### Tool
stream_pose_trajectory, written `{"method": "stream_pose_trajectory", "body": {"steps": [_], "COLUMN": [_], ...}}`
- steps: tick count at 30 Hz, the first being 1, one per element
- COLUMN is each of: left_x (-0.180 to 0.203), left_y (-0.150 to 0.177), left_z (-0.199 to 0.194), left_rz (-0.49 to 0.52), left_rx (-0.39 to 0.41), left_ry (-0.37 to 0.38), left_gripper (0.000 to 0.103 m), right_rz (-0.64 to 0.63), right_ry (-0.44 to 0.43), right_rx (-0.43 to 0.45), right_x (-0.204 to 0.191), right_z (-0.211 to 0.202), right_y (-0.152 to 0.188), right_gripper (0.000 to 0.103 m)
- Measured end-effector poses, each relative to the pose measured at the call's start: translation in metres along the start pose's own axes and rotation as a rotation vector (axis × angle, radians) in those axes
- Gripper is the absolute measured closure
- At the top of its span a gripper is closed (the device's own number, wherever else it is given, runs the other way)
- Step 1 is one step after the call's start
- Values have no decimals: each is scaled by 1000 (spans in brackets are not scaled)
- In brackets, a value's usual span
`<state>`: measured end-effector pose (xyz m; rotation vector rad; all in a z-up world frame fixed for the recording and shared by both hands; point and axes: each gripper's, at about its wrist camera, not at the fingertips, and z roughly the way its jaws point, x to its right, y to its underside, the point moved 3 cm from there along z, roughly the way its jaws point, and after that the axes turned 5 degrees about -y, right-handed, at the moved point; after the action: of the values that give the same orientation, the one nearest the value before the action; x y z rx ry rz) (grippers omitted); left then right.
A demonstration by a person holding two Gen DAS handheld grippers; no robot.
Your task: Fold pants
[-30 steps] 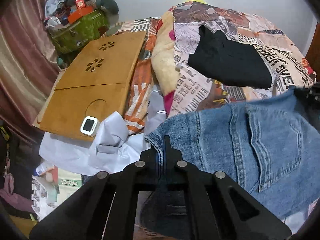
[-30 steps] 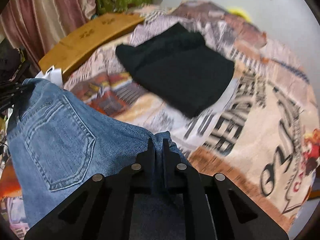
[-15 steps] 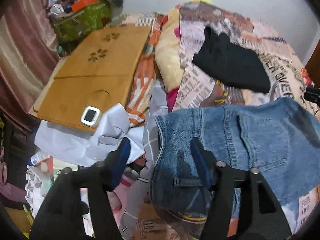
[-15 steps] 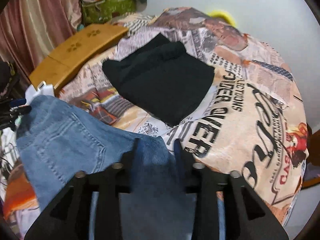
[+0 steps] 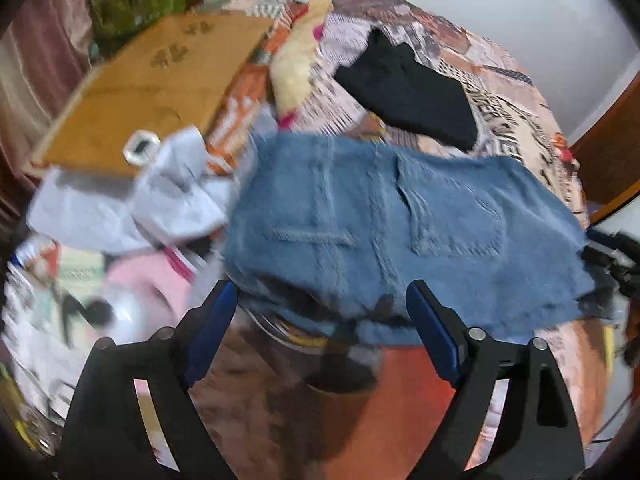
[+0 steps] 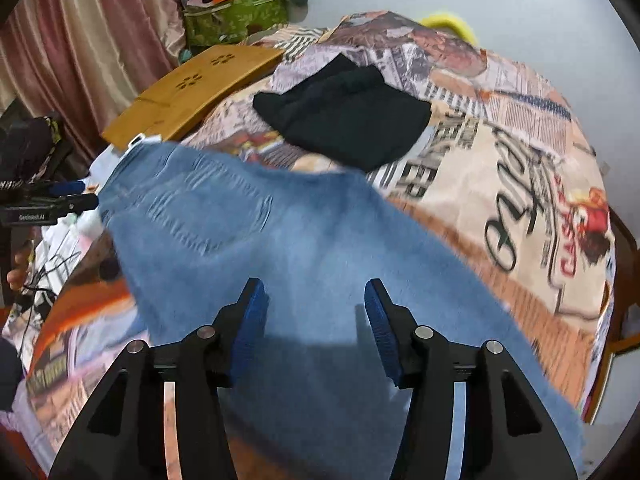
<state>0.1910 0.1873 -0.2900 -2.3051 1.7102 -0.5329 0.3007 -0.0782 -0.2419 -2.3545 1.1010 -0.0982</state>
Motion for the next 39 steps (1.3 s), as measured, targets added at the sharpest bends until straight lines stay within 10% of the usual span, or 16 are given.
{"method": "stream_pose_trajectory", "body": {"steps": [8, 17, 22, 30, 39], "left_x": [11, 2, 1, -2, -16], "left_y": [13, -17, -36, -40, 4], "left_z": [27, 64, 53, 5, 56], "left_rz": [-148, -230, -134, -38, -54], "left_rx": [-92, -90, 24, 207, 46], "left_ry": [190, 138, -54, -114, -120], "left_gripper": [16, 21, 83, 83, 78], "right_rz": [87, 115, 121, 136, 174], "right_ry": [-37, -50, -54, -72, -85], "right_rx": [17, 40, 42, 36, 40], "right_x": [1, 0, 0, -2, 1], "right_z": [6, 5, 5, 2, -7], "right_y": [35, 42, 44, 47, 55], "right_gripper": [53, 53, 52, 49, 48]}}
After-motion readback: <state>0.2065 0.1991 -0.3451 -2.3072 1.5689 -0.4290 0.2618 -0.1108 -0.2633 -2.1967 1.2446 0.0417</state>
